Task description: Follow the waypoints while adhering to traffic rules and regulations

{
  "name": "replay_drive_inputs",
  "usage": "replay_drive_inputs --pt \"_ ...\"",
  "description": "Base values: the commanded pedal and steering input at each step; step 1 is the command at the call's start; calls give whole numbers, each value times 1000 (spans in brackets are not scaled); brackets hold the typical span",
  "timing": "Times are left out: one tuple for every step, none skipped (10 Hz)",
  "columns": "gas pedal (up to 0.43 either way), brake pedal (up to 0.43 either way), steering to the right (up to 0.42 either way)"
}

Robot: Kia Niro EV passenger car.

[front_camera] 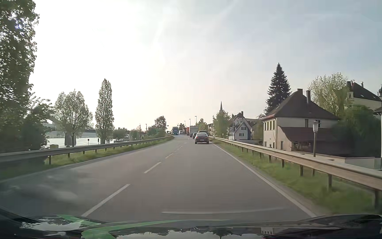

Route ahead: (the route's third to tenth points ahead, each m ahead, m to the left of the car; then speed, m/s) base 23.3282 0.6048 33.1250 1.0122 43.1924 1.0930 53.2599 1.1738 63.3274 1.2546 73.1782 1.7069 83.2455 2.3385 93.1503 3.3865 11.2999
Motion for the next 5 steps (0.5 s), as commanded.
replay_drive_inputs --pt "0 0 0" --pt "0 0 0" --pt "0 0 1" --pt "0 0 2" --pt "0 0 3"
